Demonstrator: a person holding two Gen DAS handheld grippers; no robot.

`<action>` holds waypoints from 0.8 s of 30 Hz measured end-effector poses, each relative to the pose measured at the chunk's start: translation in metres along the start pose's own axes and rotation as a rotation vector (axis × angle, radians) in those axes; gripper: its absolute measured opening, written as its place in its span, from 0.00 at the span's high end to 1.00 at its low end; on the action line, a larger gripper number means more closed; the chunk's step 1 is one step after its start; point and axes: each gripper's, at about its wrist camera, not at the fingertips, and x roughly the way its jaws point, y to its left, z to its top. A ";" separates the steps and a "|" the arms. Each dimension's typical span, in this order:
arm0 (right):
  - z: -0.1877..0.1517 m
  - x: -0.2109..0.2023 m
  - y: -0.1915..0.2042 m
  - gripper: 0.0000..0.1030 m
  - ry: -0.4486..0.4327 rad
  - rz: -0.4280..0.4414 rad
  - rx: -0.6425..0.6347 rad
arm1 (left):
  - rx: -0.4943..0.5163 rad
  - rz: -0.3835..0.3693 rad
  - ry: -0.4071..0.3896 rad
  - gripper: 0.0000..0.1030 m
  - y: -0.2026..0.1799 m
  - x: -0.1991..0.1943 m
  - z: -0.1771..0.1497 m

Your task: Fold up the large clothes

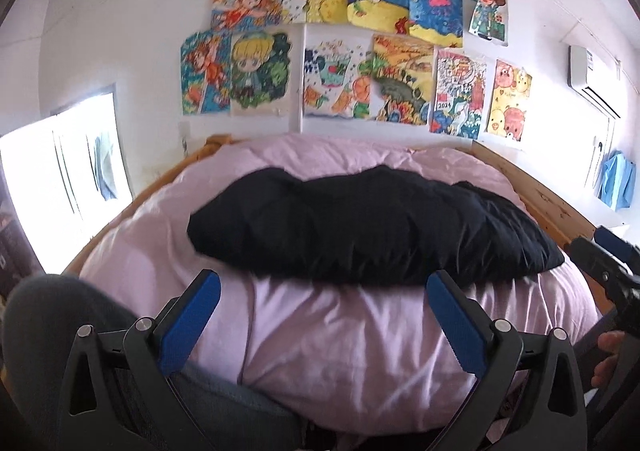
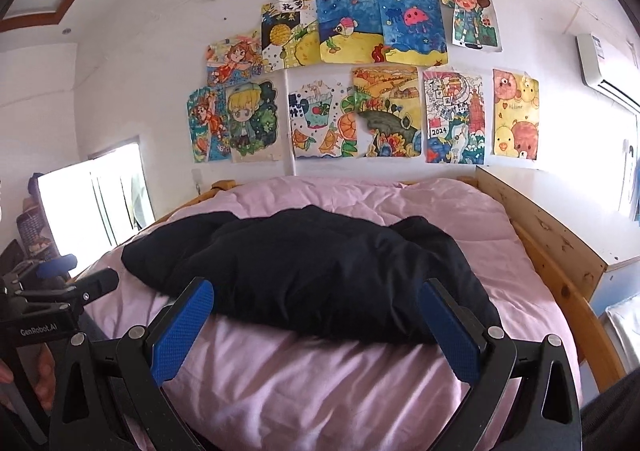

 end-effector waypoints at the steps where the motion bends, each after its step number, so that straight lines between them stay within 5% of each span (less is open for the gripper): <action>1: -0.003 -0.002 0.000 0.00 0.007 -0.003 0.007 | -0.009 -0.003 0.004 0.02 0.001 -0.002 -0.002; 7: -0.022 0.005 0.002 0.00 0.094 -0.021 0.049 | 0.001 -0.003 -0.008 0.02 -0.006 -0.012 -0.006; 16: -0.027 0.008 0.006 0.00 0.104 -0.061 0.020 | 0.082 0.013 0.031 0.02 -0.024 -0.002 -0.022; 24: -0.031 0.015 0.000 0.00 0.142 -0.083 0.042 | 0.052 0.013 0.030 0.02 -0.017 0.001 -0.023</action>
